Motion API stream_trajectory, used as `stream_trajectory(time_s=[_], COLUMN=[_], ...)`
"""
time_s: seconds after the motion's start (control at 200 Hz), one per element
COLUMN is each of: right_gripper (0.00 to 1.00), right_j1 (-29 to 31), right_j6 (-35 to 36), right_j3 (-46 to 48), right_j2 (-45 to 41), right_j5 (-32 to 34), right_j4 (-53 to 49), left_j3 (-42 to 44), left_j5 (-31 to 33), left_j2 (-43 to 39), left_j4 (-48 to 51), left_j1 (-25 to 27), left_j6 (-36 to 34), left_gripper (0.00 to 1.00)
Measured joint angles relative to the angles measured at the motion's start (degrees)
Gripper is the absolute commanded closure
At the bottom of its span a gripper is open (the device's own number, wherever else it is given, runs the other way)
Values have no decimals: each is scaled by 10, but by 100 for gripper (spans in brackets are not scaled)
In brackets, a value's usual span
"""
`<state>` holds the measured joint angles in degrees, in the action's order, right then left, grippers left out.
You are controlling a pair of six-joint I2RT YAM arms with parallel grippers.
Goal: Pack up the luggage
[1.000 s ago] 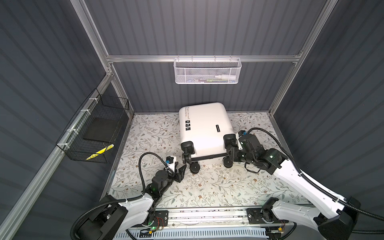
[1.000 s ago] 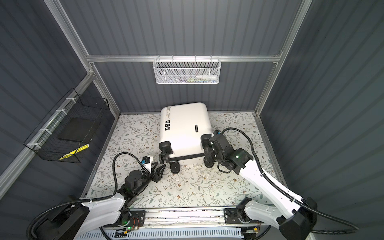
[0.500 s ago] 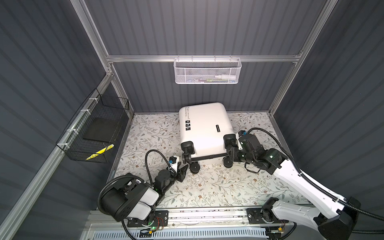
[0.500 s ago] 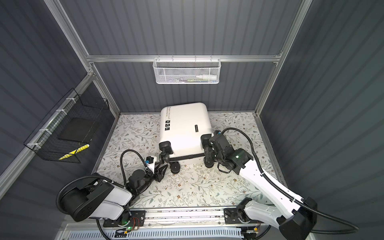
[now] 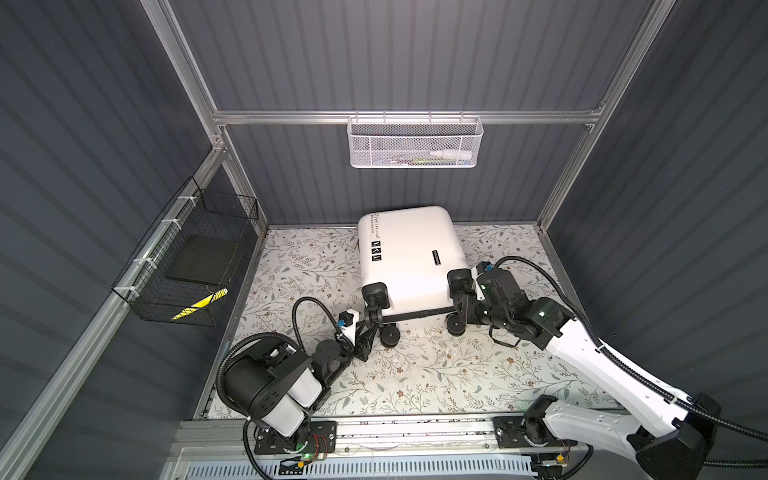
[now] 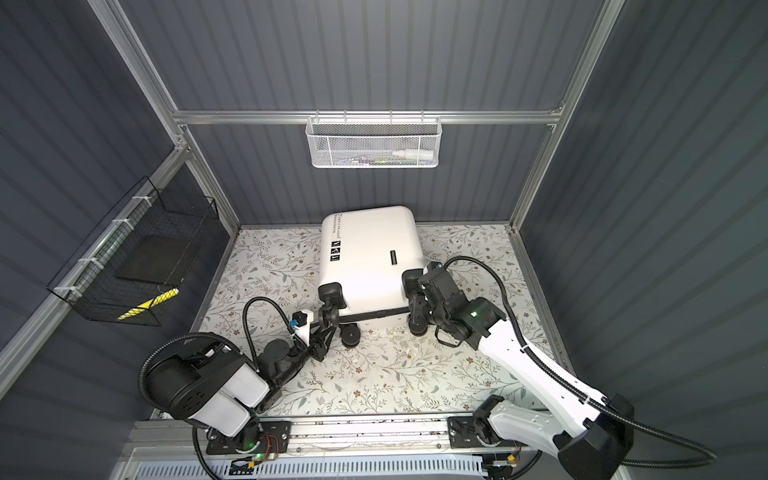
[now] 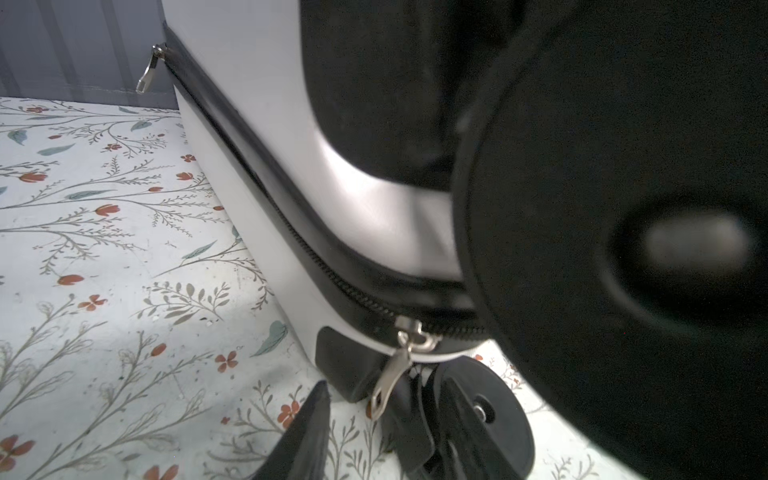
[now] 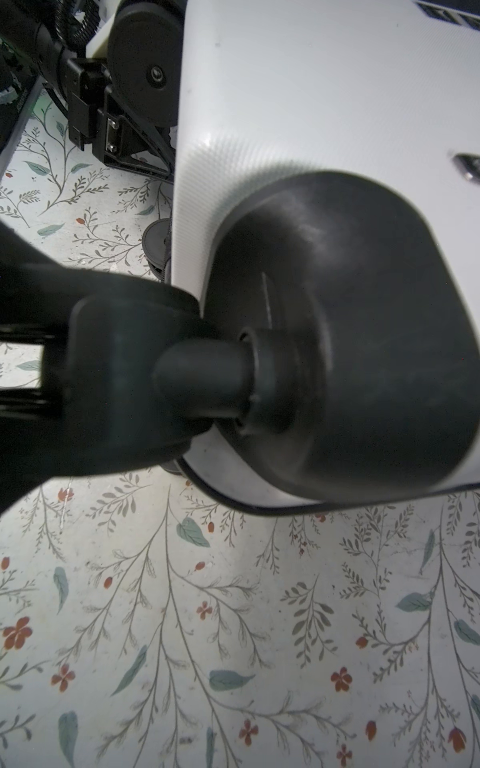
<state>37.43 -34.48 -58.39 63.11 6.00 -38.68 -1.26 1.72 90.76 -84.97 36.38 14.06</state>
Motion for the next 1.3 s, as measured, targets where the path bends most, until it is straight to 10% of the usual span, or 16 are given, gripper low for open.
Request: stream_trajectory(time_s=[1.301], right_gripper=[100], right_j1=[0], right_j6=[0], right_j3=[1], right_j2=[0], right_j5=[0], right_j4=[0], left_j3=[-17], left_j5=[-5], left_j2=[29], left_j4=[-4], left_j1=[0], left_j6=[0], left_gripper=[81])
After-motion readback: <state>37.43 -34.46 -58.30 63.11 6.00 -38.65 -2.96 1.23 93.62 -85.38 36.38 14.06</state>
